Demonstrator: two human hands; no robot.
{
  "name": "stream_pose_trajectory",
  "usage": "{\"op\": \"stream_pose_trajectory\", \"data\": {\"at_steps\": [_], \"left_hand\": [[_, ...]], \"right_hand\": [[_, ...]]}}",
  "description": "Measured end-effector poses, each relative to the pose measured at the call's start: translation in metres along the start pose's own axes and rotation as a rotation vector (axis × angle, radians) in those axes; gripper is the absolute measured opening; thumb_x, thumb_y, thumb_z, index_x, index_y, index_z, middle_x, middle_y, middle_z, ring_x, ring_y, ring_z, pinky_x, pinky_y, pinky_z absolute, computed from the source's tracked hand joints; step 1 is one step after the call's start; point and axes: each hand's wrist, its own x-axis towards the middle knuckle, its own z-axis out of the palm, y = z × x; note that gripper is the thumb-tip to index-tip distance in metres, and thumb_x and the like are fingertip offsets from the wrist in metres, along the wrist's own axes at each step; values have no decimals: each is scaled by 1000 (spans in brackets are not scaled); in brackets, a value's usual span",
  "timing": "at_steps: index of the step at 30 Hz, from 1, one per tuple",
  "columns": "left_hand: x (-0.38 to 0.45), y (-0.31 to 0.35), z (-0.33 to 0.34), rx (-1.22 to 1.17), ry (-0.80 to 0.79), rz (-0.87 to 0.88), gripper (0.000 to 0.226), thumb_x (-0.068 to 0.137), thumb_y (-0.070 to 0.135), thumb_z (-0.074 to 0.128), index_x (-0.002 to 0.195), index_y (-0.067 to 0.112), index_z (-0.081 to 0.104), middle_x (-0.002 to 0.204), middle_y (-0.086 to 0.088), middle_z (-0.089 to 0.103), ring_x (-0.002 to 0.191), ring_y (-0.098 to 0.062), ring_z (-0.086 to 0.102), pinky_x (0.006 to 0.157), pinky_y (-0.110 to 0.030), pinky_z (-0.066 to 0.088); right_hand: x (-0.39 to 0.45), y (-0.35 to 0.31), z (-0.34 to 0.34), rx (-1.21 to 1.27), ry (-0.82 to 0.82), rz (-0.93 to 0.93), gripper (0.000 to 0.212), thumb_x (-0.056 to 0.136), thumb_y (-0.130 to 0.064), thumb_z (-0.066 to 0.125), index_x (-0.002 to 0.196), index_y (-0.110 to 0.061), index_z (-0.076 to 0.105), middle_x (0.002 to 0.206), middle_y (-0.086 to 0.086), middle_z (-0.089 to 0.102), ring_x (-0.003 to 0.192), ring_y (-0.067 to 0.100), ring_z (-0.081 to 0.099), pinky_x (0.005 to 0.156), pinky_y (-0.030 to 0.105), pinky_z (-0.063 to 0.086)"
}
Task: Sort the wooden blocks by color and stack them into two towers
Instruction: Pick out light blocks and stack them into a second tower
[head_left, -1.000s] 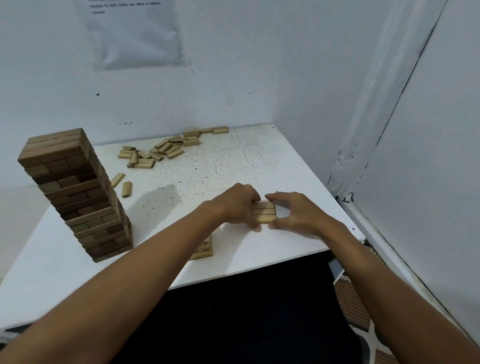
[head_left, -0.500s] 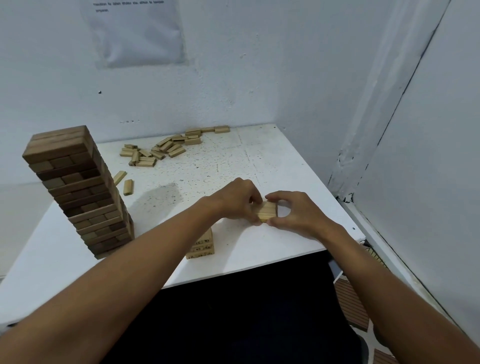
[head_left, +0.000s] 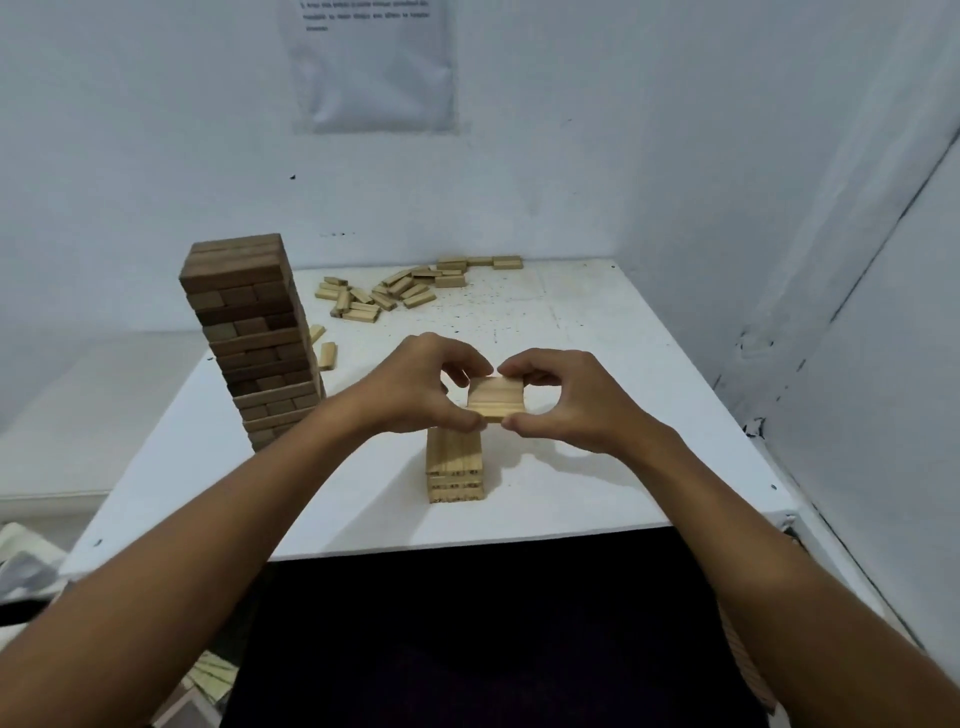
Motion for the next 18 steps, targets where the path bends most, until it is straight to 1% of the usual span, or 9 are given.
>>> {"op": "stream_pose_trajectory", "data": {"at_steps": [2, 5, 8, 11, 15, 18], "left_hand": [[-15, -10, -1, -60, 21, -33, 58, 55, 30, 78, 111, 18, 68, 99, 12, 68, 93, -2, 61, 75, -25, 53], [-32, -22, 3, -120, 40, -55, 59, 55, 29, 78, 112, 20, 66, 98, 11, 68, 92, 0, 60, 73, -15, 48], [-42, -31, 8, -174, 56, -69, 60, 55, 30, 80, 113, 22, 64, 98, 12, 67, 93, 1, 60, 72, -10, 46], [-47, -38, 15, -207, 69, -81, 60, 54, 33, 80, 112, 24, 65, 100, 12, 68, 96, 0, 60, 76, -13, 47], [-52, -42, 21, -251, 83, -96, 68, 49, 46, 75, 112, 24, 66, 101, 13, 68, 99, 0, 61, 81, -18, 49], [-53, -44, 22, -271, 89, -102, 66, 48, 47, 75, 110, 26, 66, 102, 13, 69, 100, 0, 61, 83, -21, 50]], "right_hand": [[2, -5, 12, 12, -39, -2, 47, 67, -14, 83, 111, -16, 68, 102, -9, 68, 97, 1, 61, 89, 16, 48], [2, -8, 26, 32, -76, 9, 47, 64, -22, 80, 109, -21, 67, 103, -13, 67, 100, 0, 60, 90, 20, 48], [0, -9, 35, 41, -100, 22, 47, 67, -15, 83, 110, -24, 65, 104, -14, 66, 101, -3, 58, 91, 23, 48], [-1, -8, 40, 42, -113, 34, 48, 68, -12, 83, 111, -23, 64, 105, -13, 65, 101, -3, 57, 91, 24, 48], [-2, -5, 44, 39, -127, 44, 48, 68, -12, 82, 111, -23, 64, 107, -10, 66, 103, -1, 57, 91, 25, 48], [-2, -4, 45, 36, -133, 49, 49, 67, -15, 81, 112, -23, 64, 108, -9, 66, 104, 0, 58, 91, 26, 48]]}}
